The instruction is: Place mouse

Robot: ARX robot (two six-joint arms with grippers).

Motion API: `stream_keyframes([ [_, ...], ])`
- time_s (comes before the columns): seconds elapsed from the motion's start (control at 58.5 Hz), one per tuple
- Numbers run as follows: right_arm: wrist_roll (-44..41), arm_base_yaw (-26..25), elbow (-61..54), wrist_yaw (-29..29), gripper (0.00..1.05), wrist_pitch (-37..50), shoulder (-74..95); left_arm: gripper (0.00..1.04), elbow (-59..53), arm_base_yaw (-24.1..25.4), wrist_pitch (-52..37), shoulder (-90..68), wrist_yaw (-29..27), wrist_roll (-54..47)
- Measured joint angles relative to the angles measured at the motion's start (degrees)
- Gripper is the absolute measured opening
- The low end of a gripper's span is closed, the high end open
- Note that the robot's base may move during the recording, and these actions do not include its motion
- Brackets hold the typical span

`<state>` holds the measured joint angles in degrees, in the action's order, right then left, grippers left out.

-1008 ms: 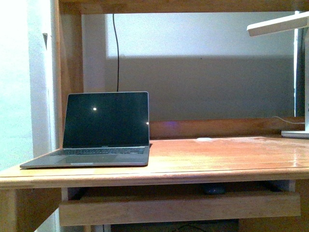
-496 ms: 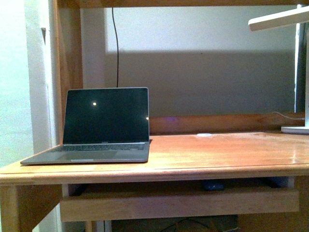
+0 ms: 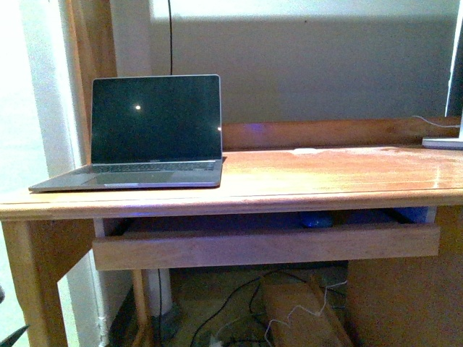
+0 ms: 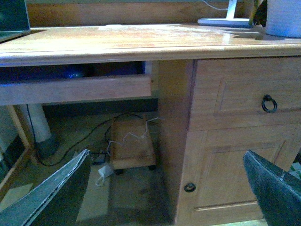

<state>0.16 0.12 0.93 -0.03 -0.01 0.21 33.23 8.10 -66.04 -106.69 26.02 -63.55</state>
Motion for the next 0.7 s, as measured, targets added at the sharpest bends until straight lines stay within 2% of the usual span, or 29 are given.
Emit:
stream_keyframes([
  [0.273,0.0,0.0,0.0,0.0,0.97,0.0,0.0,0.97,14.0,-2.6,2.8,-8.9,1.0,-8.7],
  [0.701,0.0,0.0,0.0,0.0,0.97,0.0,0.0,0.97,28.2,-7.4,9.2,-18.7,2.1,-11.0],
])
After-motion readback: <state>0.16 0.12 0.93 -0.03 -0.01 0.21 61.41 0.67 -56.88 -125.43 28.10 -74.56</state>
